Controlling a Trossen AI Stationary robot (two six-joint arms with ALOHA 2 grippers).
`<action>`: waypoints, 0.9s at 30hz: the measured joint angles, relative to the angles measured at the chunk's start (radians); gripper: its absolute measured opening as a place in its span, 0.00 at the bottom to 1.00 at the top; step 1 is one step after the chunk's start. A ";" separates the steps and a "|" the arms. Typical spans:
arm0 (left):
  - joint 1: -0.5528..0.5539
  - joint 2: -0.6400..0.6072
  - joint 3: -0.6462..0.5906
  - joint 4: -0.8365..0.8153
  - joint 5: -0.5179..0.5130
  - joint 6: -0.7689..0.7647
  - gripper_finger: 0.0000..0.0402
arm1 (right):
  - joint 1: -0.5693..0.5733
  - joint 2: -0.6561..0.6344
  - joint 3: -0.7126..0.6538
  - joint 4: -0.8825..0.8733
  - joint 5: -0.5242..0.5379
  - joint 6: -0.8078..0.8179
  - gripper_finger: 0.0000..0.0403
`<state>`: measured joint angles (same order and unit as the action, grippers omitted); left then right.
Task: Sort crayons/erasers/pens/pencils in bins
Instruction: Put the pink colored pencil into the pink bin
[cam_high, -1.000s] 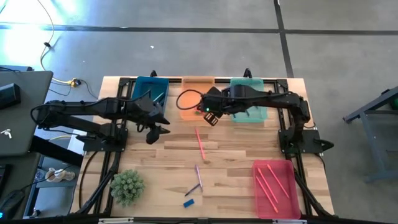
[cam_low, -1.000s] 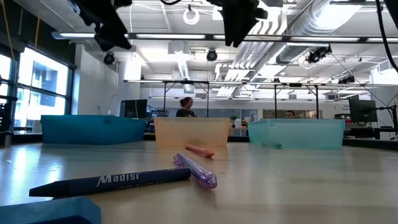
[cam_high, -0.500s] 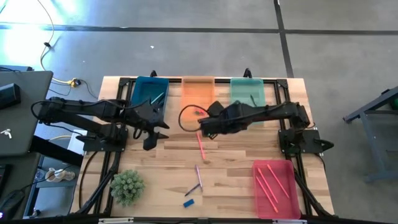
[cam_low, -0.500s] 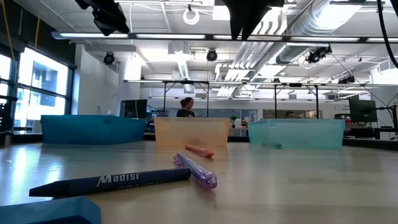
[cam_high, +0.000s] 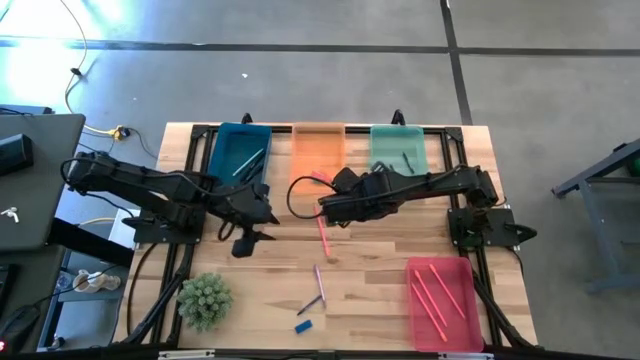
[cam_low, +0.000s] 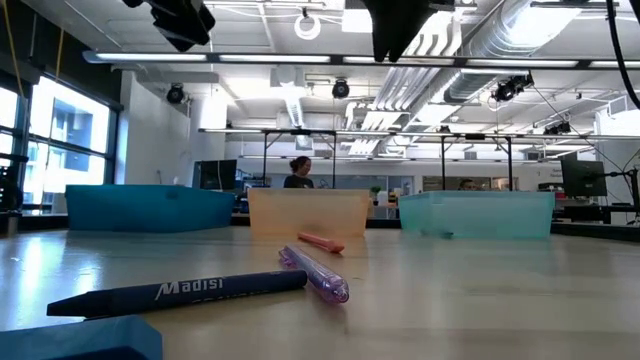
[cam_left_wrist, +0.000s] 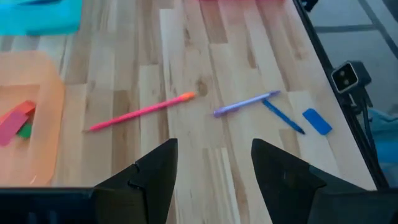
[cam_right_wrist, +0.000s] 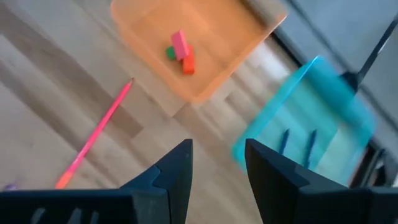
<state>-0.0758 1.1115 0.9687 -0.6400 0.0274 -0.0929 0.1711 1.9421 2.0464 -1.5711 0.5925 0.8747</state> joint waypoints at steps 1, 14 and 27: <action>-0.006 0.014 0.000 0.016 -0.007 0.000 0.49 | 0.000 -0.003 0.000 0.000 0.016 -0.017 0.34; 0.018 0.175 0.000 0.097 -0.036 0.108 0.53 | -0.093 -0.134 -0.001 0.000 0.068 -0.218 0.34; 0.067 0.210 0.049 0.213 -0.057 0.140 0.60 | -0.125 -0.364 -0.125 0.003 0.094 -0.262 0.34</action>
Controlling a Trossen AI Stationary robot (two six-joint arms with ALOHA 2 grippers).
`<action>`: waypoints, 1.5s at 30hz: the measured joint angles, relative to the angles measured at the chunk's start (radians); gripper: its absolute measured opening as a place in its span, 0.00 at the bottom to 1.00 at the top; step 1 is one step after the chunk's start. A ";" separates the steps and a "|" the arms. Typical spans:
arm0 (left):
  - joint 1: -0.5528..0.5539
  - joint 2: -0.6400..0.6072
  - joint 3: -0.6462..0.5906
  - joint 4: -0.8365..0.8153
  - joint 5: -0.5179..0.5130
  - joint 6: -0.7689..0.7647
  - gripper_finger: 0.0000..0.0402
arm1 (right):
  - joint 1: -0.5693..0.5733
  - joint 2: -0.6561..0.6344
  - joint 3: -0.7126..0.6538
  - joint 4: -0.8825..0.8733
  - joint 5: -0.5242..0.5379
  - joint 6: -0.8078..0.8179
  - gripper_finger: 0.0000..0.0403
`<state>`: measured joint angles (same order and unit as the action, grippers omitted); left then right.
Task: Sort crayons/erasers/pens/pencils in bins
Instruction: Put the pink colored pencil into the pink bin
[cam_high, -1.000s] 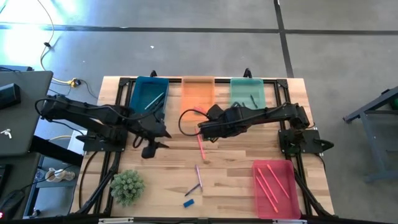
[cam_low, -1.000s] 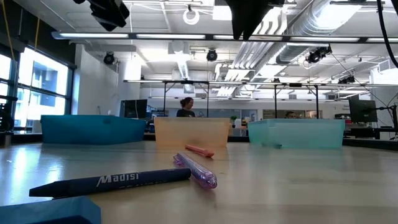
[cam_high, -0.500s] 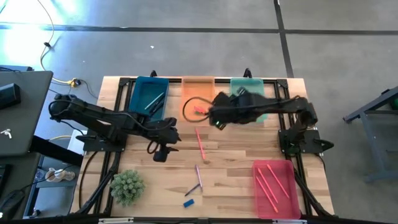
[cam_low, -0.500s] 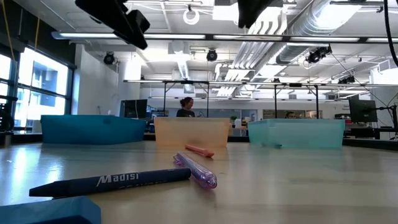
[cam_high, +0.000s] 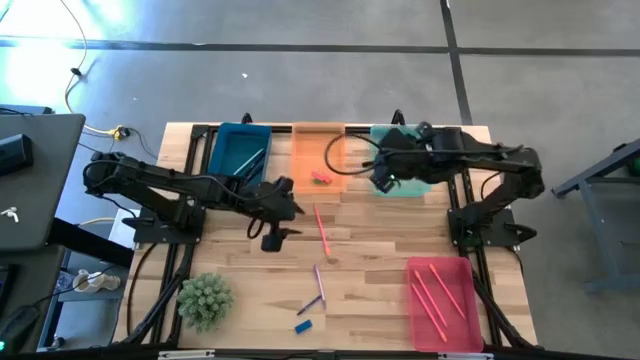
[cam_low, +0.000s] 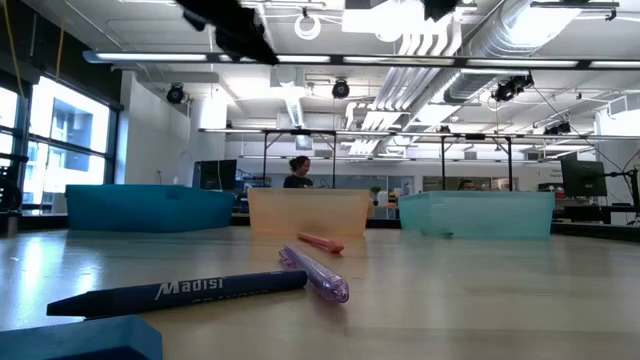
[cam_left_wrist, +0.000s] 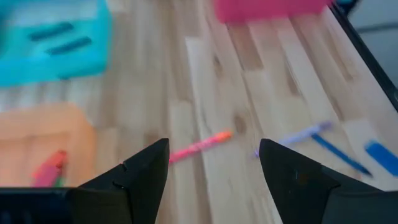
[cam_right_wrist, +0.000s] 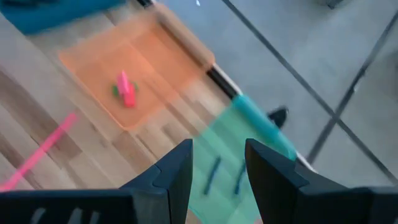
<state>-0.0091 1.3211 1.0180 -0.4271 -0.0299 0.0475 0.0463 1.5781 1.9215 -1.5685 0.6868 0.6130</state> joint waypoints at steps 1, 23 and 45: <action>0.006 0.006 0.018 0.001 -0.010 0.001 0.60 | 0.000 -0.026 -0.054 -0.002 -0.002 0.020 0.34; 0.035 0.327 0.287 -0.091 -0.004 0.318 0.60 | 0.070 -0.310 -0.580 0.289 -0.112 0.086 0.34; -0.019 0.609 0.381 -0.101 0.049 0.446 0.60 | 0.081 -0.310 -0.579 0.316 -0.093 0.176 0.34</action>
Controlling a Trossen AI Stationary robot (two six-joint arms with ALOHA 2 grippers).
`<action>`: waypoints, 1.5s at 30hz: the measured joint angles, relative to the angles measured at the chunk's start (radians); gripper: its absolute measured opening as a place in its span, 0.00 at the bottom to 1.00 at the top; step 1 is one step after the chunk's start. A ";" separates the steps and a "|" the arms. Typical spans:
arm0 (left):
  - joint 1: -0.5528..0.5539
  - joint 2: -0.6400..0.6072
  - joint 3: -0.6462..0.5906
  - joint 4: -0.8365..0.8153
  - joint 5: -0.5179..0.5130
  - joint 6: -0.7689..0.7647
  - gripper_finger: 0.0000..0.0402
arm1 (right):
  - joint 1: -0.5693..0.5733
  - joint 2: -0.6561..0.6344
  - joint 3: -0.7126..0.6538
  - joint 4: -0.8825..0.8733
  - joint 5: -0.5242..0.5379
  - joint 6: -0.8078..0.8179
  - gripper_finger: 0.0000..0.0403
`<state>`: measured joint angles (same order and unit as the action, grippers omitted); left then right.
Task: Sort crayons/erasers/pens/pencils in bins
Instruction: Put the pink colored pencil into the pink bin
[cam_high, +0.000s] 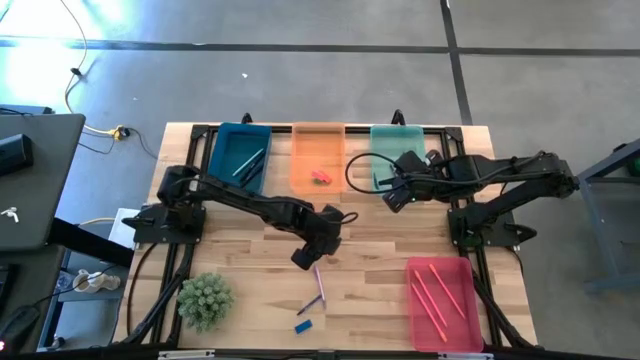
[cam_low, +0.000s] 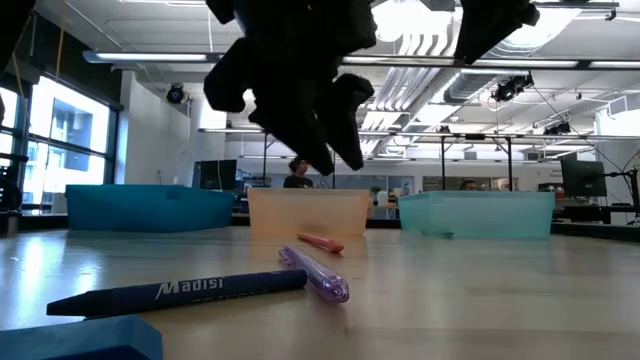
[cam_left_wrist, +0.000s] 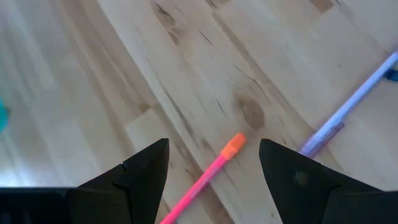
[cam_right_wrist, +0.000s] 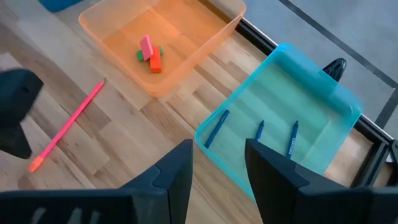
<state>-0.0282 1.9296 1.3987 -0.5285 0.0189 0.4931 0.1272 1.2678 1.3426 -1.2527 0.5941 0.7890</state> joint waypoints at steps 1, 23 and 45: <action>0.000 0.008 0.000 -0.001 0.000 0.000 0.60 | 0.000 0.000 0.000 0.002 0.000 0.000 0.34; 0.001 0.143 -0.001 0.020 0.000 0.095 0.60 | 0.000 0.001 0.000 0.005 0.005 0.082 0.34; 0.054 0.189 -0.002 -0.010 0.151 0.129 0.35 | 0.000 0.001 0.000 0.009 0.005 0.108 0.34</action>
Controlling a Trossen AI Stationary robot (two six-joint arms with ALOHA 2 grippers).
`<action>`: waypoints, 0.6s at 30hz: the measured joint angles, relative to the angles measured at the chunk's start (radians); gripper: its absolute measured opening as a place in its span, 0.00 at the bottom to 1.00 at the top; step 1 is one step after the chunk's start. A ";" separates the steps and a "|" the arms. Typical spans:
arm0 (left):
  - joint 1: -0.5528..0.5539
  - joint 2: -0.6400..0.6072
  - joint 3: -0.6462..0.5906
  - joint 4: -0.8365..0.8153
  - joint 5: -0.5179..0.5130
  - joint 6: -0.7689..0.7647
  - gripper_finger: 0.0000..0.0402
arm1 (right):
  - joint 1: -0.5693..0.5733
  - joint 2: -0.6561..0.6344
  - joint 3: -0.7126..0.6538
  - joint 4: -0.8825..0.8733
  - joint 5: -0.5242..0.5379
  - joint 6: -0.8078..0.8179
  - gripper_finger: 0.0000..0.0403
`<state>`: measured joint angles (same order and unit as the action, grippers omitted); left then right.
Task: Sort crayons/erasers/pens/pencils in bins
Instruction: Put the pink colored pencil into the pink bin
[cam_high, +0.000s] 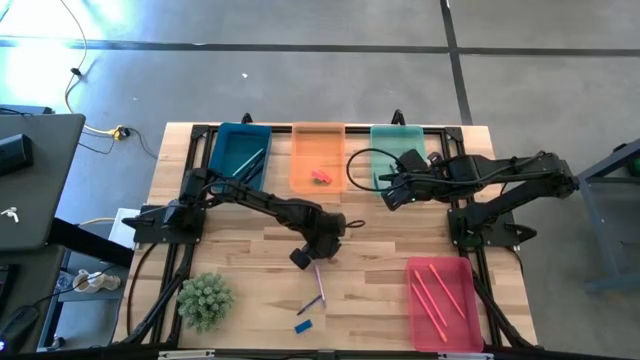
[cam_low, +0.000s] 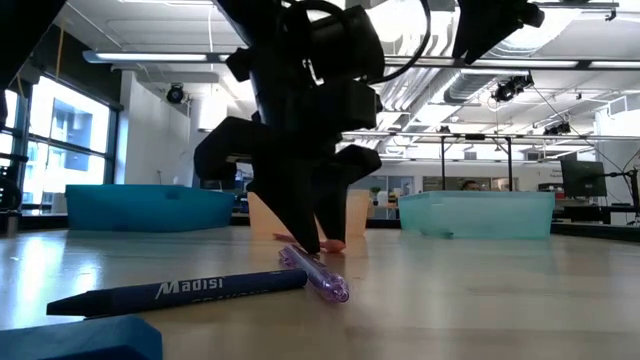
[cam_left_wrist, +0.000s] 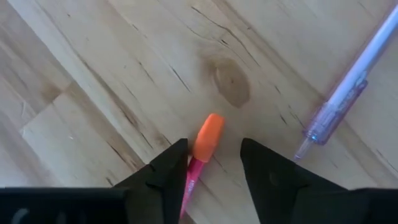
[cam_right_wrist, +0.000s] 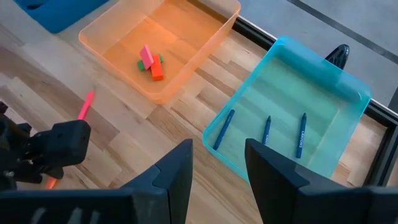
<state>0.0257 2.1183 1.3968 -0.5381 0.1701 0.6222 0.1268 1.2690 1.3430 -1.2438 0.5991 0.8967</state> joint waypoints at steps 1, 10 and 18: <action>0.000 0.002 0.000 0.000 -0.003 0.004 0.33 | 0.000 0.000 0.000 0.000 0.000 0.000 0.34; -0.004 0.003 -0.001 -0.012 -0.010 0.013 0.18 | 0.000 0.000 0.000 0.000 0.000 -0.003 0.34; -0.015 0.001 -0.001 -0.016 -0.024 -0.012 0.02 | 0.000 0.000 0.000 0.000 0.000 -0.003 0.34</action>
<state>0.0109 2.1197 1.3960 -0.5544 0.1462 0.6102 0.1269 1.2690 1.3430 -1.2438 0.5987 0.8936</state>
